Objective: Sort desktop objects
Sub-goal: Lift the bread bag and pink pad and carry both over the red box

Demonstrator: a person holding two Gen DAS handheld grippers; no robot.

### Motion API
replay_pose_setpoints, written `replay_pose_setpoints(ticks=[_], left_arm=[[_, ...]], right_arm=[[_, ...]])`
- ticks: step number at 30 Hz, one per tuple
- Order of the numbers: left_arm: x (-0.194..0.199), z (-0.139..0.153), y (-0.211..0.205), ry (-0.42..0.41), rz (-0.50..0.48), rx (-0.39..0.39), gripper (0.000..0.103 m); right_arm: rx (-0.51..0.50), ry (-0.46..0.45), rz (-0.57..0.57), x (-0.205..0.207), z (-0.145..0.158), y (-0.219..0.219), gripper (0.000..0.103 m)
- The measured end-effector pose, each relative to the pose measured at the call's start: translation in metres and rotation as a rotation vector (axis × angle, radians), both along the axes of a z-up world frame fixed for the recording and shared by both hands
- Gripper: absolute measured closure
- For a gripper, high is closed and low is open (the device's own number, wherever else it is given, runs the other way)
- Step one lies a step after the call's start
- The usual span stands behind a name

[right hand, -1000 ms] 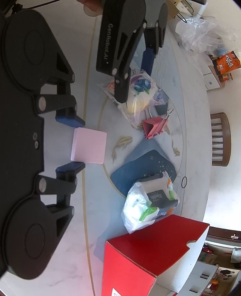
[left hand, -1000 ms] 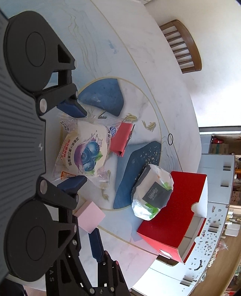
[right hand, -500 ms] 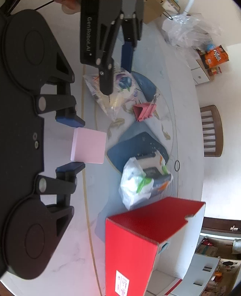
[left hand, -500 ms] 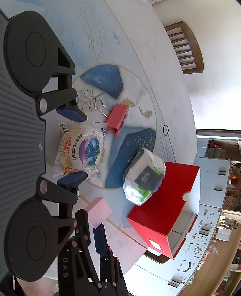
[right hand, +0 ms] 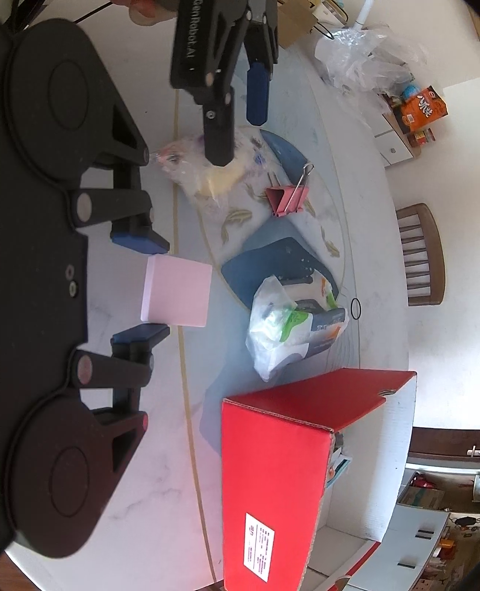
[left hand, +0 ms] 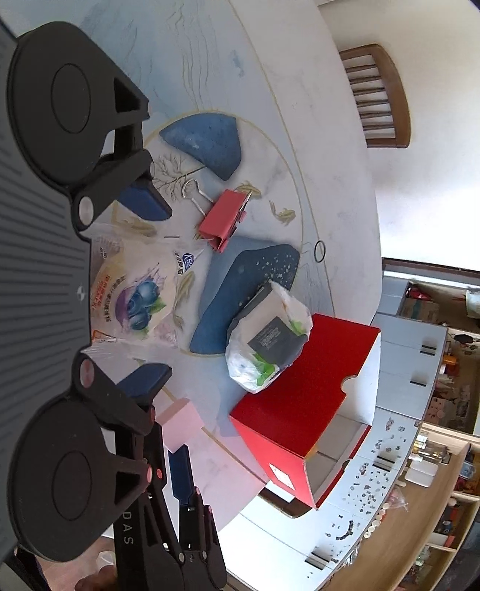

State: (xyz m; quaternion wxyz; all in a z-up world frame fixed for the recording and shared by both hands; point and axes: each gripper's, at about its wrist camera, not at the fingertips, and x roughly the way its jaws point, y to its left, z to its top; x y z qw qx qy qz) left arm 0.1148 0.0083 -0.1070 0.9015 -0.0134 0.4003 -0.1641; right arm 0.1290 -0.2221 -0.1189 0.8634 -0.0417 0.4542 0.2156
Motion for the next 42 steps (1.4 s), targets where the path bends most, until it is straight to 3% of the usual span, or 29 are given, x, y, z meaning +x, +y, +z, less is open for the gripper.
replay_pose_setpoints(ticks=[2,6,18,24,36,42], left_arm=[[0.000,-0.003,-0.002,-0.002,-0.024,0.008,0.015],[0.000,-0.010,-0.013,-0.032,-0.063,0.067,0.000],[0.002,-0.040,-0.040,-0.044,-0.132,0.252,0.000],[0.001,-0.039,-0.040,-0.052,-0.123,0.250,0.001],[0.001,-0.027,-0.041,-0.024,-0.059,0.240,0.033],[0.005,-0.020,-0.035,0.030,-0.001,0.157,0.037]], right_arm=[[0.000,0.002,0.001,-0.001,0.000,-0.003,0.063],[-0.001,0.008,-0.001,-0.003,-0.001,-0.008,0.063],[-0.010,0.027,-0.007,-0.010,-0.005,-0.016,0.063],[-0.009,0.025,-0.009,-0.011,-0.005,-0.018,0.062],[0.006,0.014,0.005,-0.007,0.004,-0.023,0.063],[0.029,0.006,0.013,-0.005,0.014,-0.030,0.063]])
